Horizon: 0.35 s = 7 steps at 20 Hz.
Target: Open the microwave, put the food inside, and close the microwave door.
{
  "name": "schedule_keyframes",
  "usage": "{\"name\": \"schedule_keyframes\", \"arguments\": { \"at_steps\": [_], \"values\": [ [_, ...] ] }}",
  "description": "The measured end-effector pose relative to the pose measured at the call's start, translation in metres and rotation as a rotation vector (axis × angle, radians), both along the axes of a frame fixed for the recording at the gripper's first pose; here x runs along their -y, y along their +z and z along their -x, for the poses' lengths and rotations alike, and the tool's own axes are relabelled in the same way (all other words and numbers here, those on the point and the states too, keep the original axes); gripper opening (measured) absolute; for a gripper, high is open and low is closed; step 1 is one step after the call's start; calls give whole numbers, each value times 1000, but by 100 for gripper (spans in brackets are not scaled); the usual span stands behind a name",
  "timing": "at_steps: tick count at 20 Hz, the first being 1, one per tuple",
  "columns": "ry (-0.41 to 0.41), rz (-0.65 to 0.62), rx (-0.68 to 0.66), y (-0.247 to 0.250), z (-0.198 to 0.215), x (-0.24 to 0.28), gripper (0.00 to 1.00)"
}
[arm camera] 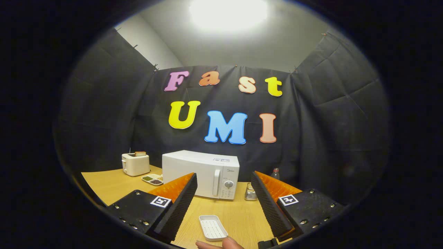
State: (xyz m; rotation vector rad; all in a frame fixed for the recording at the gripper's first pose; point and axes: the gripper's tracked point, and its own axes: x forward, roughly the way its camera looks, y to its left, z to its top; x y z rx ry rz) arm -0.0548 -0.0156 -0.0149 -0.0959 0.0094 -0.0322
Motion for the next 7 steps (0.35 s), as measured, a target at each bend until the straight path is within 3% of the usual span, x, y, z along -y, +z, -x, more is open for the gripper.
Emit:
{"name": "schedule_keyframes", "arguments": {
  "at_steps": [7],
  "values": [
    [57,-14,-7,-3,0,-13,95]
  ]
}}
